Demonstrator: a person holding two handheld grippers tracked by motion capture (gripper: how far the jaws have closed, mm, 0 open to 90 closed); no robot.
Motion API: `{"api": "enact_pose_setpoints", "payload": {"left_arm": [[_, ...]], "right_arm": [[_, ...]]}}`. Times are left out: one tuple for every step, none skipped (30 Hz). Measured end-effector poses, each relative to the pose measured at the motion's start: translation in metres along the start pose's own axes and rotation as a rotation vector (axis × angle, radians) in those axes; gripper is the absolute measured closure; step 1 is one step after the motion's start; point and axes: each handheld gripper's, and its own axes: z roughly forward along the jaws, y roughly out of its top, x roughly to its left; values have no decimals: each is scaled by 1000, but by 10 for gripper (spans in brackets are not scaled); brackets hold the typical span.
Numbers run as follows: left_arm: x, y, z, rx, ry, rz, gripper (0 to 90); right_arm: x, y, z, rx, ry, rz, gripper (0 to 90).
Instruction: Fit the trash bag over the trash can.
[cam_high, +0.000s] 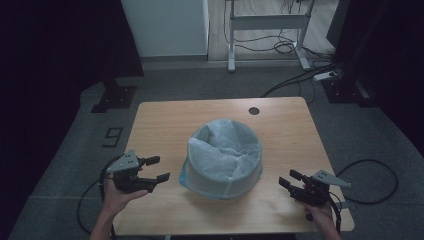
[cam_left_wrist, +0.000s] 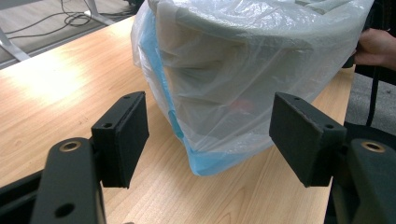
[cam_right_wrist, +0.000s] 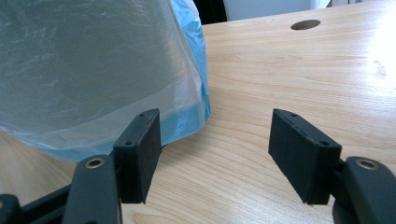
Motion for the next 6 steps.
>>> {"api": "enact_pose_setpoints", "payload": {"left_arm": [[0, 0, 0, 0, 0, 0, 284], [-1, -1, 1, 2, 0, 1, 284], [-1, -1, 1, 7, 1, 0, 284], [-1, -2, 2, 12, 3, 0, 283], [-1, -3, 2, 15, 5, -2, 283], [0, -4, 2, 15, 5, -3, 282]], "right_arm": [[0, 0, 0, 0, 0, 0, 338], [0, 0, 0, -1, -1, -1, 338], [0, 0, -1, -1, -3, -3, 338], [-1, 1, -1, -2, -3, -3, 337], [-1, 1, -1, -1, -4, -3, 337], [-2, 1, -1, -1, -4, 0, 337]]}}
